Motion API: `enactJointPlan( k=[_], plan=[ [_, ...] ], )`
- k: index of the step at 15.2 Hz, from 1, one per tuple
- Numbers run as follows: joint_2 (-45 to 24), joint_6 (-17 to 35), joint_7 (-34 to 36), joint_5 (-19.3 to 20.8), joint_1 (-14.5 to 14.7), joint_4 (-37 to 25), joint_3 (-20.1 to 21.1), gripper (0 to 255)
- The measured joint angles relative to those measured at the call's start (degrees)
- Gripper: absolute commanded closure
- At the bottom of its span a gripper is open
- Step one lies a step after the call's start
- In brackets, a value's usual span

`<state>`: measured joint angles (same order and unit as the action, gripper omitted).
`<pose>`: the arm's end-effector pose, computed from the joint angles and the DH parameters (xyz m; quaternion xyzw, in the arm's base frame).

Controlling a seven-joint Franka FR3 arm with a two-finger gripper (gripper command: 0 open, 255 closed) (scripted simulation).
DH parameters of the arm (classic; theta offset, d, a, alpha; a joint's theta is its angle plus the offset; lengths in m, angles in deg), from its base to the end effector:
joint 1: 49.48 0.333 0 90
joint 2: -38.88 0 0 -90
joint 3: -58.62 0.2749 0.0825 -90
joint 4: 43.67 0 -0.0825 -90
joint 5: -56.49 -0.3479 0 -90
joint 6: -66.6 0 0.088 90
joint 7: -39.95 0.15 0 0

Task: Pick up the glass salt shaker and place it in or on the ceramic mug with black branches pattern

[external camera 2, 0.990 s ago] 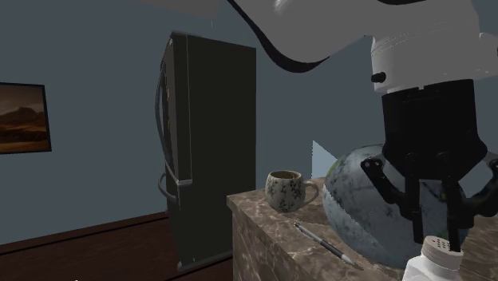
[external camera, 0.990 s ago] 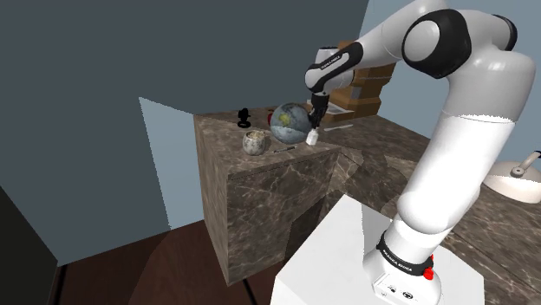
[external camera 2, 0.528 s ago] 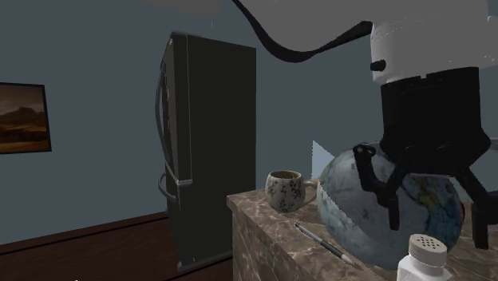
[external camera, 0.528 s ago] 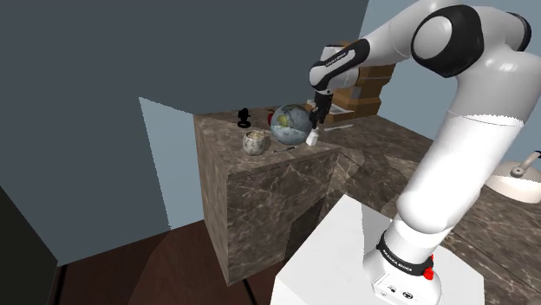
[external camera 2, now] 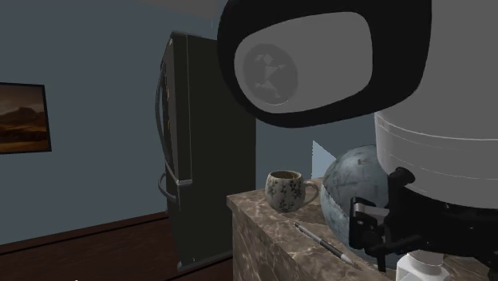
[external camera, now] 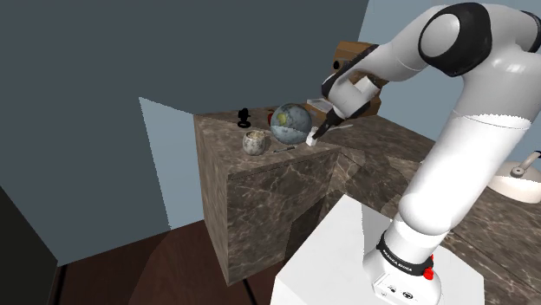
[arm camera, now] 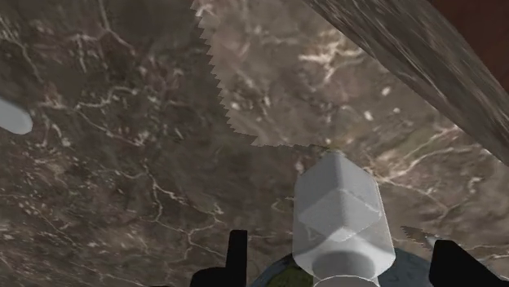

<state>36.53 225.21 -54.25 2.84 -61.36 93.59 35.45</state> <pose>0.4010 -0.3091 0.2744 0.9572 0.0999 0.2686 0.0407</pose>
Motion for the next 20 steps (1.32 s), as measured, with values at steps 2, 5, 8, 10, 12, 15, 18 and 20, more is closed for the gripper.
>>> enactJointPlan(
  k=[2,5,8,10,12,15,18,20],
  plan=[
    [-2.0,0.3,-2.6,-3.4,0.0,-1.2,0.5,0],
    [-3.5,0.5,-4.3,-5.6,0.0,-1.9,0.9,0],
    [-3.6,0.5,-4.5,-5.9,0.0,-2.0,0.9,0],
    [-3.6,0.5,-4.5,-5.9,0.0,-2.0,1.0,255],
    [-3.6,0.5,-4.5,-5.9,0.0,-2.1,1.0,255],
    [-3.6,0.5,-4.5,-5.9,-0.1,-2.1,1.0,255],
    [-3.6,0.5,-4.5,-5.9,-0.1,-2.1,0.9,255],
    [-3.6,0.6,-4.5,-5.9,-0.1,-2.1,0.9,255]
  ],
)
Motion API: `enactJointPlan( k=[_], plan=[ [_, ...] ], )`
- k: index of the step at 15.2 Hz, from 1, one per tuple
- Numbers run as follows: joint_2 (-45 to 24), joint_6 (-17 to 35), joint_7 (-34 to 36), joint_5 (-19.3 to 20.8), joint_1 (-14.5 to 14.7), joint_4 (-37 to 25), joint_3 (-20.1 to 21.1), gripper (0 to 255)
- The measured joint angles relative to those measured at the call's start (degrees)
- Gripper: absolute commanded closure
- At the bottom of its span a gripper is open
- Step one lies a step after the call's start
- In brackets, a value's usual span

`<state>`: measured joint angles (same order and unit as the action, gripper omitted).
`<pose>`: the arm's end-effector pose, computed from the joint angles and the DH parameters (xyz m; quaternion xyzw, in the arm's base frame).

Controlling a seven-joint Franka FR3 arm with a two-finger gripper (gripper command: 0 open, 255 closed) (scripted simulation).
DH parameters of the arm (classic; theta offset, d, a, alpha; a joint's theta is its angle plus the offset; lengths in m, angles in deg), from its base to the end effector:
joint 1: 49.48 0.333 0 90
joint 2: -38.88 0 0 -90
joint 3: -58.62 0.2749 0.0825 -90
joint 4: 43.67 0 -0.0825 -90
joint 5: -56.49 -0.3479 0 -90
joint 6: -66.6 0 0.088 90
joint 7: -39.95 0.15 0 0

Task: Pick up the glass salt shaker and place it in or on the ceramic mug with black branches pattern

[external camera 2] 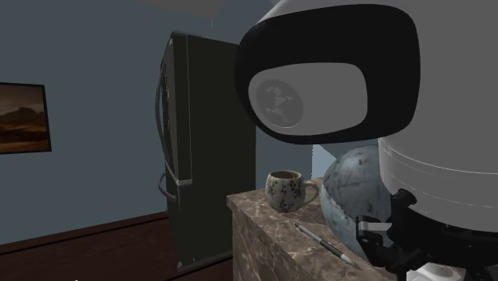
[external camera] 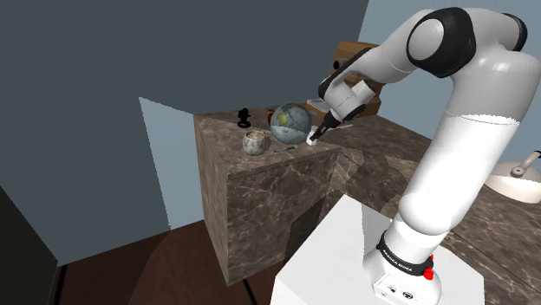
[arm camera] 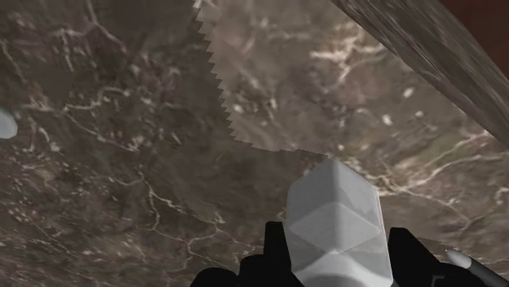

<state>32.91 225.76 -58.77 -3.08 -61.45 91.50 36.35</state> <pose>0.4088 -0.3107 0.2593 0.9563 0.0992 0.2717 0.0426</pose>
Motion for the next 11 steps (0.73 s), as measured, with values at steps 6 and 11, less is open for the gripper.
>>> enactJointPlan(
  k=[6,11],
  plan=[
    [3.5,-1.0,6.5,7.4,0.5,0.7,-1.0,255],
    [6.7,-2.7,13.4,15.0,0.5,0.6,-1.6,255]
  ],
)
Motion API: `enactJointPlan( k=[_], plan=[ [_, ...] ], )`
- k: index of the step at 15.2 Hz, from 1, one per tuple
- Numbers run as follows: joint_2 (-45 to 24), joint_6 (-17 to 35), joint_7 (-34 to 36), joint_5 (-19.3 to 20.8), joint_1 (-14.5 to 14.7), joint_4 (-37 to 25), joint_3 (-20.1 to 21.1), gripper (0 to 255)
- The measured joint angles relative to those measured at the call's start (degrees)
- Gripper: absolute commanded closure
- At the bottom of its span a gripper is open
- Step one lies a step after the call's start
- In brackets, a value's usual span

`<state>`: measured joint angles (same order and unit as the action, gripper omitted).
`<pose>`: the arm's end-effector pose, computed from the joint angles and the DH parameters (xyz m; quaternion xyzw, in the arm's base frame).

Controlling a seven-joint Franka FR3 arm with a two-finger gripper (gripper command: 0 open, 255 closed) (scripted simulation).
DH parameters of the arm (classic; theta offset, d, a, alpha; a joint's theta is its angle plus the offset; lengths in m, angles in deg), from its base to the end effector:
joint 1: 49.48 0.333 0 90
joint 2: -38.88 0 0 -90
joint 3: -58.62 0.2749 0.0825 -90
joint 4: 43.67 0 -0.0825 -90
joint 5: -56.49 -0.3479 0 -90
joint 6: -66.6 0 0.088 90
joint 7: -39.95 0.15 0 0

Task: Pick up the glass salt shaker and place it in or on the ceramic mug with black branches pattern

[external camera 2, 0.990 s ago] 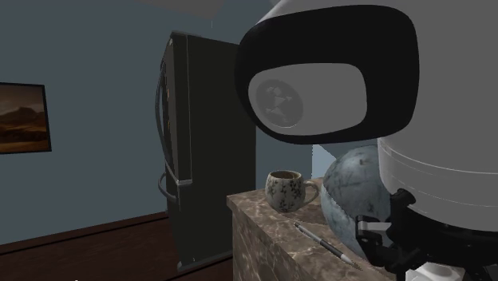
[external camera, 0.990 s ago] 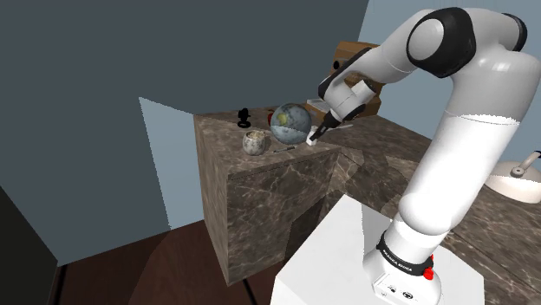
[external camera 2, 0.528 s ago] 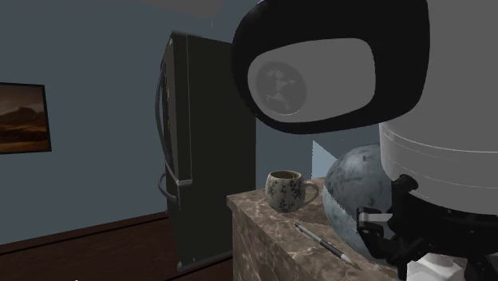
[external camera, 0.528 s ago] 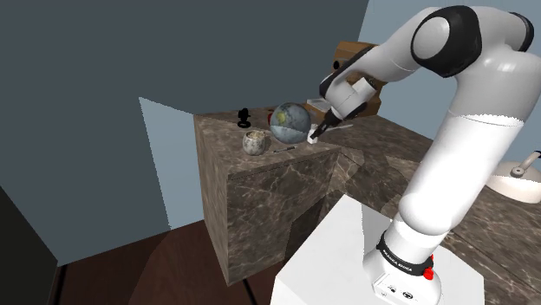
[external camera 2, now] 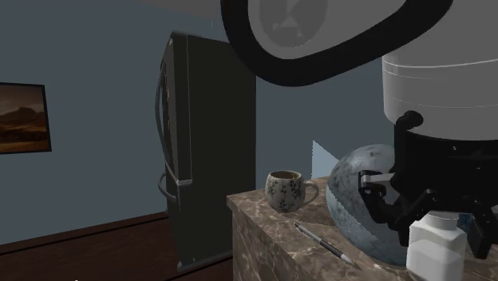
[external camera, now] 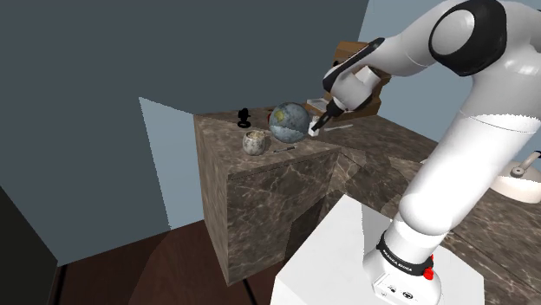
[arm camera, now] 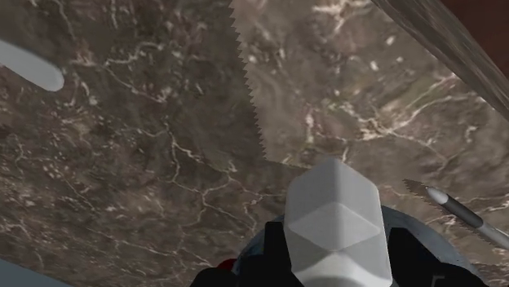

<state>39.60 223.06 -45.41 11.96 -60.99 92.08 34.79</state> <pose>0.4124 -0.3101 0.3088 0.9563 0.1000 0.2717 0.0419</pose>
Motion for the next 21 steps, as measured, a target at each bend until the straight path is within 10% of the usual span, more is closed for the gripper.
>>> enactJointPlan(
  k=[21],
  plan=[
    [10.2,-11.3,18.7,20.3,-3.7,-4.7,1.8,255]
  ],
)
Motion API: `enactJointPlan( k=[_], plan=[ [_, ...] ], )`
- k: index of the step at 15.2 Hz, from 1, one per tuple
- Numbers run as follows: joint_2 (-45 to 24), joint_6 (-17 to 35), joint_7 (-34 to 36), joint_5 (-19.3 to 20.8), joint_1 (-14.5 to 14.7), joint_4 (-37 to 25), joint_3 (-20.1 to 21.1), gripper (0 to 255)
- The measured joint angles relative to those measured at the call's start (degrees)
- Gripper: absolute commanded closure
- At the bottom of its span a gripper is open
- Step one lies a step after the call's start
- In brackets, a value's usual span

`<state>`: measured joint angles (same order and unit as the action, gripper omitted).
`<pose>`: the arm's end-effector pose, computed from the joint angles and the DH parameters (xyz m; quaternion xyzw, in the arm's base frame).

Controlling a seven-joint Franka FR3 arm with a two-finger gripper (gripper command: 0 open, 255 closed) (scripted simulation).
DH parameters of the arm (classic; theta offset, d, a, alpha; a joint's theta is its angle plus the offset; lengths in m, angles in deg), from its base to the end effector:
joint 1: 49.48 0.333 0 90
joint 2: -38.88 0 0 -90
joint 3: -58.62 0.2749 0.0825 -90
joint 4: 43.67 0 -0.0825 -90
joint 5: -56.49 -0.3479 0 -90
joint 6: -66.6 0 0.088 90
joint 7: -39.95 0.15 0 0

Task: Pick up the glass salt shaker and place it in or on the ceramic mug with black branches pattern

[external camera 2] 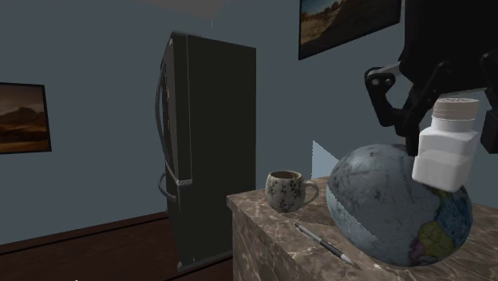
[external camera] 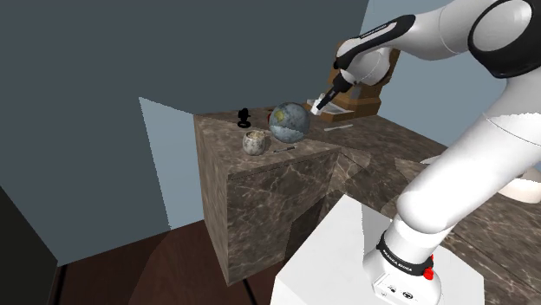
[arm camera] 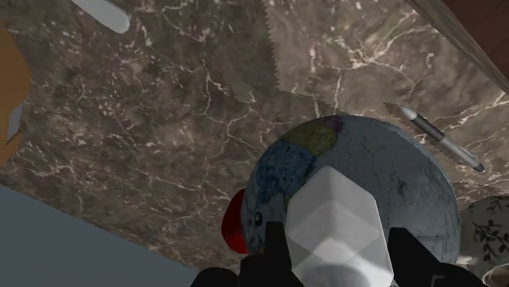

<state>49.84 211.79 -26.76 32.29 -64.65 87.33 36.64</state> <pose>0.4134 -0.3093 0.4116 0.9563 0.1001 0.2716 0.0421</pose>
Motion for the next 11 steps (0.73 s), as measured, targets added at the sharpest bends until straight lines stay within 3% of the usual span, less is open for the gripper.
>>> enactJointPlan(
  k=[11],
  plan=[
    [1.3,5.7,19.1,7.2,3.0,2.8,11.8,255]
  ],
)
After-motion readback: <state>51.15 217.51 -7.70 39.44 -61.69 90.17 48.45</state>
